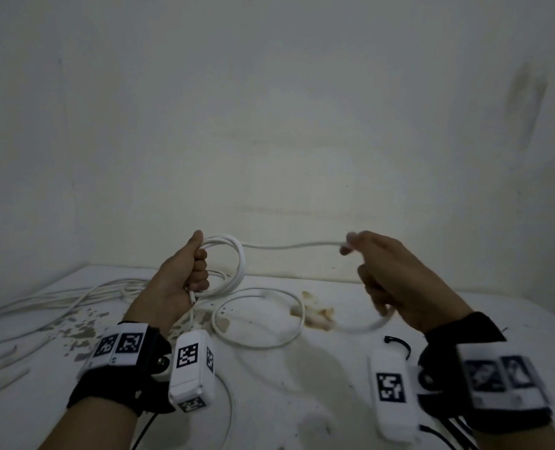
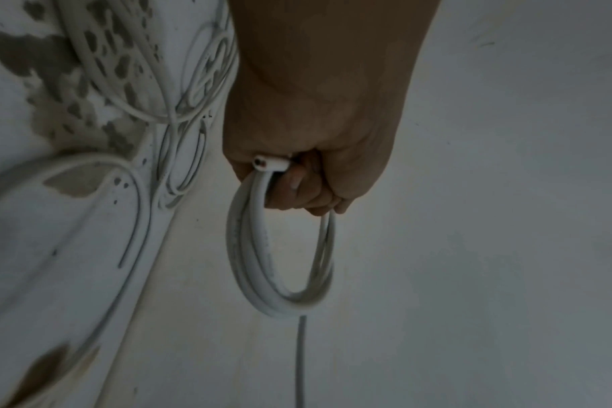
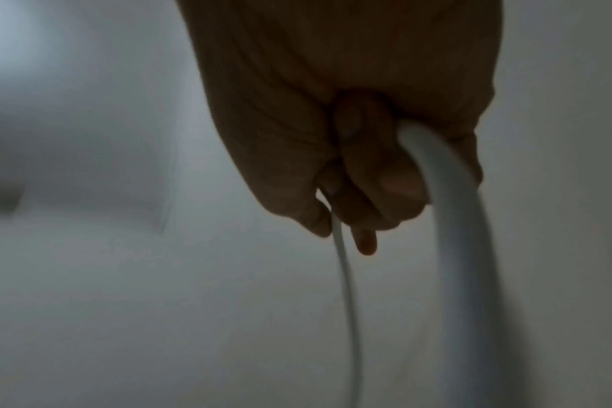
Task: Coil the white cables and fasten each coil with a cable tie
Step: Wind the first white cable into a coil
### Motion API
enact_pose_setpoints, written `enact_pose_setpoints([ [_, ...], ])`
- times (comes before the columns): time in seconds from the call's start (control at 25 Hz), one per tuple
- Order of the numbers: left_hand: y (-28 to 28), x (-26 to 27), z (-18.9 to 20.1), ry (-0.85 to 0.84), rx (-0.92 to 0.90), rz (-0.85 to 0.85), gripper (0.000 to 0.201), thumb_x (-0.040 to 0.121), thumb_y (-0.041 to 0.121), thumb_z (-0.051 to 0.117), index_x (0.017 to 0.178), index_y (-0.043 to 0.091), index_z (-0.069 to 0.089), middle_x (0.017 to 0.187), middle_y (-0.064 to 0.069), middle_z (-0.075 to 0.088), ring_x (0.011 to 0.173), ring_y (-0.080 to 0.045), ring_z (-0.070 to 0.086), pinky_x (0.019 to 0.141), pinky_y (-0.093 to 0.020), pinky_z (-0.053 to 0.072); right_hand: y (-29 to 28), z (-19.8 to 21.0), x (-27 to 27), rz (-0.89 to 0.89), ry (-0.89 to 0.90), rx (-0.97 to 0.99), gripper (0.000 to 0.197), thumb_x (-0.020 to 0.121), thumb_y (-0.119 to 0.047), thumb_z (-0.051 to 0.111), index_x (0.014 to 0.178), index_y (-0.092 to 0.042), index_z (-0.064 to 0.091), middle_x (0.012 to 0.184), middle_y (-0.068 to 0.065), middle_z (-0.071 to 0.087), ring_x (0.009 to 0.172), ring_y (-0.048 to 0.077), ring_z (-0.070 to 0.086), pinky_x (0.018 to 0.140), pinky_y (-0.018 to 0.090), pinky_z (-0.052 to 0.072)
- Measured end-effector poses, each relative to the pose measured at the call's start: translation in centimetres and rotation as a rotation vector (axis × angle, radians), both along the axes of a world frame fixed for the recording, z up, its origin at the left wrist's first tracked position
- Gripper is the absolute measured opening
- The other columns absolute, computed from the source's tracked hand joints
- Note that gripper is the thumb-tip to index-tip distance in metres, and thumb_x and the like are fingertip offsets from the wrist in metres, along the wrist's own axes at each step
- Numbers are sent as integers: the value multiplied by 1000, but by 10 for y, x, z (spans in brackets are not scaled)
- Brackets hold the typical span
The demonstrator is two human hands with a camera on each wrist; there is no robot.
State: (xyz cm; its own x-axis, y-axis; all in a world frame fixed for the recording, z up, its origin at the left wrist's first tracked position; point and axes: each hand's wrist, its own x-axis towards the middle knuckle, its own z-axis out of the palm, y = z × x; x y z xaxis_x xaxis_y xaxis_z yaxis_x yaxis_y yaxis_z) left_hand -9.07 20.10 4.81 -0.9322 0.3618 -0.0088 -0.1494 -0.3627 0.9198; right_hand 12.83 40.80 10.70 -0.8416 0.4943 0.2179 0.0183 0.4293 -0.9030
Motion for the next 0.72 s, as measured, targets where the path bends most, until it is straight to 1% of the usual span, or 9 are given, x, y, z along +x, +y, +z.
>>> enact_pose_setpoints([
  [0.08,-2,-3,-4,-3,-18,43,46,96,49,52,64,20,36,41,10,21,29,-5,17,30,-14,18,4,-10,0,-183,-77,463,21,98,-40,55,101,-19,52,65,-1,51,49,12,44,47,26,34],
  [0.16,-2,-6,-4,-31,42,74,46,99,50,47,65,19,36,39,10,21,28,-5,18,30,-14,19,0,-9,0,-66,-10,423,4,98,-26,53,100,-26,50,68,4,55,50,14,48,49,24,40],
  [0.2,-2,-7,-3,-63,102,71,47,100,50,42,65,19,36,38,10,21,27,-5,18,30,-13,19,-3,-6,-1,53,17,333,9,98,-18,48,98,-26,52,70,7,58,52,17,53,51,29,46],
  [0.28,-1,-6,2,-148,249,-1,49,103,50,33,65,19,36,37,9,24,26,-6,20,31,-14,20,-11,2,4,282,-43,257,24,97,-8,41,94,-20,61,81,5,71,70,24,68,68,39,56],
  [0.4,0,-3,7,-212,410,-104,48,105,45,25,67,18,38,41,8,31,29,-7,26,34,-13,26,-21,6,12,421,-185,467,24,93,-4,54,101,-23,66,97,-7,76,90,10,72,83,36,58],
  [0.48,4,1,9,-219,476,-151,49,105,43,23,67,17,37,43,6,33,32,-8,29,36,-13,31,-20,2,10,260,-189,716,18,84,-24,76,97,-33,67,93,-14,72,81,5,69,76,34,60],
  [0.56,9,6,11,-207,494,-179,49,106,43,22,67,18,35,45,5,32,34,-9,30,38,-15,33,-19,2,6,-2,-73,891,23,76,-55,75,85,-34,71,83,-15,65,71,2,60,68,28,53],
  [0.64,15,11,14,-188,488,-195,47,106,42,23,67,18,35,47,3,34,35,-10,32,40,-15,34,-22,2,0,-125,89,797,39,85,-54,67,71,-18,69,70,-5,66,58,5,56,57,20,44],
  [0.72,22,18,16,-153,454,-224,48,106,43,22,69,16,38,48,2,39,37,-11,38,43,-15,38,-32,0,-5,-60,141,423,45,96,-35,62,71,2,64,57,8,63,40,8,51,45,18,40],
])
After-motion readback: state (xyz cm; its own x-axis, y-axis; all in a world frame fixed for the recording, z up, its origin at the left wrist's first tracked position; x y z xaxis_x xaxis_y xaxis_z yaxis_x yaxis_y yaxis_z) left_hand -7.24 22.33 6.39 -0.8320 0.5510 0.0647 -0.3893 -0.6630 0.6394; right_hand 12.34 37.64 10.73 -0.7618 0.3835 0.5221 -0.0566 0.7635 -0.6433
